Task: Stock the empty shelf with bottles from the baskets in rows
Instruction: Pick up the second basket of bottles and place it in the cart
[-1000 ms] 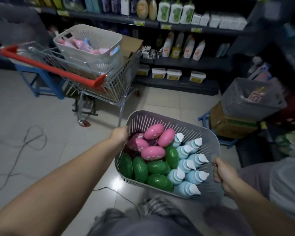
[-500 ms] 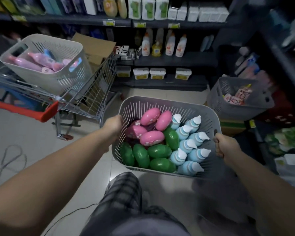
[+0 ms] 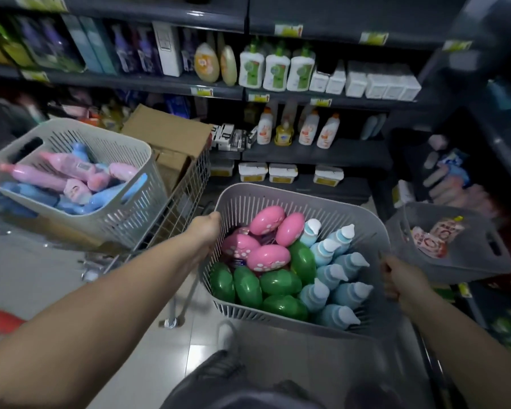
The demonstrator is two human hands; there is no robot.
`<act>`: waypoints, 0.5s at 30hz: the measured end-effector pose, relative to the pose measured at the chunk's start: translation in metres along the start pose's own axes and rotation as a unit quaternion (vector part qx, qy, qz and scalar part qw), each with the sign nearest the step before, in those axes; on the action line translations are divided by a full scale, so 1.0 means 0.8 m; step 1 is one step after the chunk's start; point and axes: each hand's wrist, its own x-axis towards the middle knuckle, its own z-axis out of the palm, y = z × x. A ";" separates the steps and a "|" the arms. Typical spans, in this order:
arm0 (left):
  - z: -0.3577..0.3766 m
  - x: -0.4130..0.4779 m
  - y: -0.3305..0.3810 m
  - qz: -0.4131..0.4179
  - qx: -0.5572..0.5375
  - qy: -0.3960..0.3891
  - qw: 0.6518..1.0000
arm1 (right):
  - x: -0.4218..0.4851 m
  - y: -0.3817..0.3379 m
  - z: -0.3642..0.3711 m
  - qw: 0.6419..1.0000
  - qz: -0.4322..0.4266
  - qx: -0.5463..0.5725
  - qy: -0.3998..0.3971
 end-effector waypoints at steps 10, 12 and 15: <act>-0.072 0.104 0.213 0.100 0.008 0.048 0.994 | 0.047 -0.189 0.105 0.991 -0.012 0.101 -0.081; -0.093 0.129 0.254 0.110 -0.009 0.058 0.992 | 0.059 -0.235 0.130 0.988 -0.013 0.114 -0.102; -0.125 0.165 0.296 0.109 -0.008 0.068 0.992 | 0.081 -0.285 0.174 0.983 -0.004 0.119 -0.140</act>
